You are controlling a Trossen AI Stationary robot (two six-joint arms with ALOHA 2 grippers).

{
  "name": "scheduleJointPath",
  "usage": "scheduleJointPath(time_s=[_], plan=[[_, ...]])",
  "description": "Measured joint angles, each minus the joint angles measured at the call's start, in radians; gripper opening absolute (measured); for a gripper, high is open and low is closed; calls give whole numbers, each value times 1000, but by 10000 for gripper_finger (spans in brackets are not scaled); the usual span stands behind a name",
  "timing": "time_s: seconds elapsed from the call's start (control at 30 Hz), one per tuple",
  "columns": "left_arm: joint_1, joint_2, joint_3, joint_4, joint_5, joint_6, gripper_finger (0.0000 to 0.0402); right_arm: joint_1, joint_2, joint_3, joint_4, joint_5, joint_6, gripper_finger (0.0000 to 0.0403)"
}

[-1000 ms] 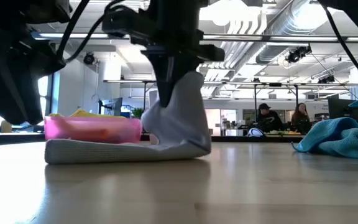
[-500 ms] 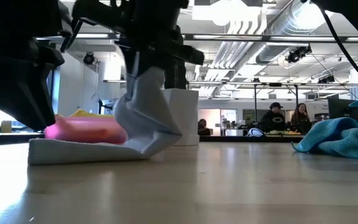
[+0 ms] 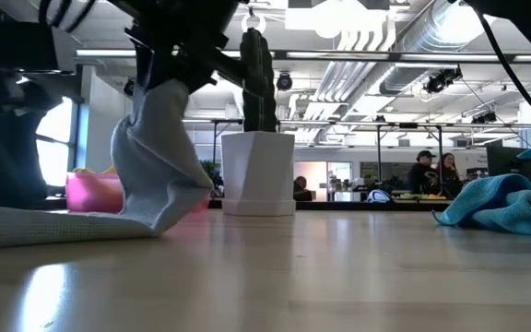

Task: Fold microfiber towels
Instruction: Fold the gray microfiber towel

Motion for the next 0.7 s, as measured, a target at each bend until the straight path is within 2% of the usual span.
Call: scheduleJointPath(time_s=[0.13, 0.33, 0.47, 0.57, 0.7], plan=[[-62, -20, -5, -19, 5, -36, 97, 3, 0, 0, 85, -11, -48, 0], [-171, -77, -5, -29, 108, -101, 97, 6, 11, 0, 159, -2, -91, 0], [-241, -116, -5, -21, 141, -173, 97, 5, 57, 0, 216, 13, -140, 3], [-286, -142, -5, -20, 140, -233, 97, 5, 82, 0, 246, 7, -185, 24], [-330, -163, -5, -21, 121, -296, 97, 3, 101, -1, 262, -33, -199, 86]])
